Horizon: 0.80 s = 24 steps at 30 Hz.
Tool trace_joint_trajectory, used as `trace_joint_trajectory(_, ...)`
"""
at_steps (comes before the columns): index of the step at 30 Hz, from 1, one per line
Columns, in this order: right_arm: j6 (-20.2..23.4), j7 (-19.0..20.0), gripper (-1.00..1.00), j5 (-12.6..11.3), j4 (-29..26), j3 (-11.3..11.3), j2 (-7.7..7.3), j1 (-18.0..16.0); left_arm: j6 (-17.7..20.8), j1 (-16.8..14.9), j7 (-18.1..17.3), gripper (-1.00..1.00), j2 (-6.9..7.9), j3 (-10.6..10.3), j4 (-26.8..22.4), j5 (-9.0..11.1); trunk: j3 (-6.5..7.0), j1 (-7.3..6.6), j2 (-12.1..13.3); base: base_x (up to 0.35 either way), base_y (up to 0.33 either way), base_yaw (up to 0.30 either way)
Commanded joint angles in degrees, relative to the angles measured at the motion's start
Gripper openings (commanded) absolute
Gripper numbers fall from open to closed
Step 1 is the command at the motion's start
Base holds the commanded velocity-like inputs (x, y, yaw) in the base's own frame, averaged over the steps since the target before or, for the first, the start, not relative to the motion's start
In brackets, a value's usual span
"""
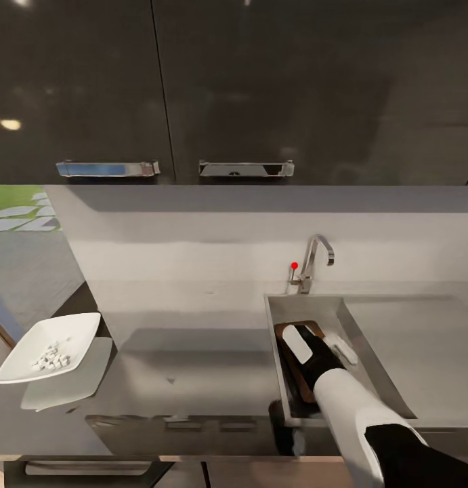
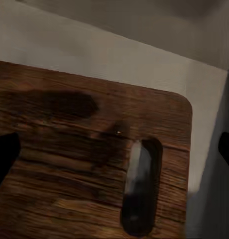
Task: In the kitchen, take the Vidalia onion out of the sink, dice it on the chopping board with the paring knife, put the diced onion into the bowl on the countertop, then place both the paring knife and the chopping board into the sink.
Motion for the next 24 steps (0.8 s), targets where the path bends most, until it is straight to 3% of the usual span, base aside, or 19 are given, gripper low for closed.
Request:
trace_joint_trajectory(1,2.8,-0.1,1.00,-0.3,-4.0,2.7,-0.10,0.0,-0.2,-0.1,0.1,1.00,-0.09,-0.4,0.2,0.1,-0.13,0.04,-0.1,0.000,0.000,0.000)
trace_joint_trajectory(4,11.1,0.0,1.00,-0.2,-11.5,5.7,-0.52,0.0,-0.2,-0.1,0.1,1.00,-0.24,-0.4,0.2,0.1,-0.13,0.04,-0.1,0.000,0.000,0.000)
trace_joint_trajectory(8,16.7,2.0,1.00,0.3,-14.9,6.5,-1.95,0.0,-0.3,-0.1,0.1,1.00,-0.31,-0.5,0.2,0.1,-0.13,0.04,-0.1,0.000,0.000,0.000)
trace_joint_trajectory(9,17.3,5.7,1.00,1.1,-14.8,6.6,-4.09,0.0,-0.3,-0.1,0.1,1.00,-0.33,-0.5,0.2,0.1,-0.13,0.04,-0.1,0.000,0.000,0.000)
trace_joint_trajectory(10,17.6,12.3,1.00,1.9,-14.3,6.8,-6.91,0.0,-0.3,-0.1,0.1,1.00,-0.37,-0.5,0.2,0.1,-0.13,0.04,-0.1,0.000,0.000,0.000)
trace_joint_trajectory(14,19.1,36.8,1.00,4.1,-8.9,7.1,-14.73,0.0,-0.3,-0.1,0.1,1.00,-0.41,-0.4,0.1,0.1,-0.13,0.04,-0.1,0.000,0.000,0.000)
trace_joint_trajectory(16,19.9,40.8,1.00,7.3,-8.2,7.3,-15.81,0.0,-0.3,-0.1,0.1,1.00,-0.41,-0.5,0.1,0.1,-0.13,0.04,-0.1,-0.008,0.000,0.000)
trace_joint_trajectory(19,21.6,44.1,1.00,13.9,-7.9,7.3,-16.45,0.0,-0.3,-0.1,0.1,1.00,-0.41,-0.5,0.1,0.1,-0.13,0.04,-0.1,-0.113,0.000,0.000)
trace_joint_trajectory(21,22.1,47.4,1.00,15.9,-8.1,7.3,-16.62,0.0,-0.3,-0.1,0.1,1.00,-0.45,-0.4,0.1,0.1,-0.13,0.04,-0.1,-0.249,0.000,0.000)
trace_joint_trajectory(24,22.3,51.5,1.00,17.1,-8.2,7.3,-17.09,0.0,-0.3,-0.1,0.1,1.00,-0.62,-0.4,0.2,0.1,-0.13,0.04,-0.1,-0.310,0.000,0.000)
